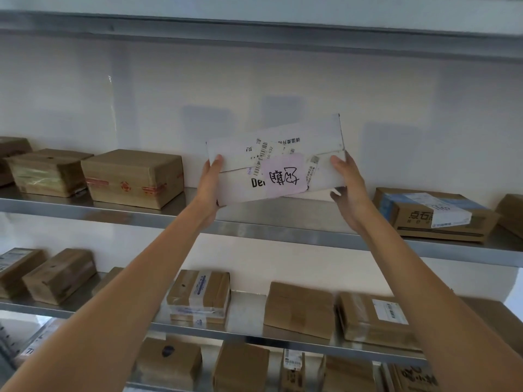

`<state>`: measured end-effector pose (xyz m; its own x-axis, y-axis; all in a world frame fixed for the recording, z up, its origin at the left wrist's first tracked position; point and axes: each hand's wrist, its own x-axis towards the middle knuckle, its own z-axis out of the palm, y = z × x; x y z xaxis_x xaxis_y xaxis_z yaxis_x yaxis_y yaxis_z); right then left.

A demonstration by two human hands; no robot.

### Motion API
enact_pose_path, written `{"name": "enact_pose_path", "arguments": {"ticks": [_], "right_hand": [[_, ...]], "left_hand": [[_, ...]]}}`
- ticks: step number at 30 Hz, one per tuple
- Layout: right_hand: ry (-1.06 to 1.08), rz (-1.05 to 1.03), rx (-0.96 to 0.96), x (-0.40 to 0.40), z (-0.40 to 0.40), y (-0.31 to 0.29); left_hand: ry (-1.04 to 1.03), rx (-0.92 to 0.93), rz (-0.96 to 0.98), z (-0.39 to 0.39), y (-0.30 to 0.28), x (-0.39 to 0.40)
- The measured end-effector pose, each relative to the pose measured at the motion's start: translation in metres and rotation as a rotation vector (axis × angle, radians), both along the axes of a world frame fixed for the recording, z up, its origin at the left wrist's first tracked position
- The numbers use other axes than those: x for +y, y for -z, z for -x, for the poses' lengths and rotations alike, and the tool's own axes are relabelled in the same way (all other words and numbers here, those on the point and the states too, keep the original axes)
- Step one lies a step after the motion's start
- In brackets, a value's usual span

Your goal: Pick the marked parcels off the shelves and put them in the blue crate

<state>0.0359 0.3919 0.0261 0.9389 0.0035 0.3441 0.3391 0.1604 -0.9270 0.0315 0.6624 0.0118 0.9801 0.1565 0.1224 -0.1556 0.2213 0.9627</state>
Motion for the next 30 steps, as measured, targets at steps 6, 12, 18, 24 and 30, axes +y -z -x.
{"name": "enact_pose_path", "arguments": {"ticks": [6, 12, 18, 24, 30], "right_hand": [[0.088, -0.127, -0.033, 0.001, 0.005, -0.025], [-0.016, -0.009, -0.122, -0.001, 0.016, -0.074], [-0.060, 0.086, -0.181, 0.021, 0.027, -0.103], [0.056, 0.086, -0.095, 0.009, 0.028, -0.088], [0.156, -0.193, 0.053, -0.003, 0.029, -0.029]], "left_hand": [[-0.105, -0.003, -0.049, 0.006, -0.005, 0.002], [-0.094, -0.287, -0.482, 0.020, -0.081, 0.003], [0.324, -0.195, -0.580, 0.028, -0.118, -0.025], [0.102, -0.194, -0.148, 0.020, -0.078, -0.033], [-0.161, -0.209, 0.459, 0.022, -0.036, -0.038]]}}
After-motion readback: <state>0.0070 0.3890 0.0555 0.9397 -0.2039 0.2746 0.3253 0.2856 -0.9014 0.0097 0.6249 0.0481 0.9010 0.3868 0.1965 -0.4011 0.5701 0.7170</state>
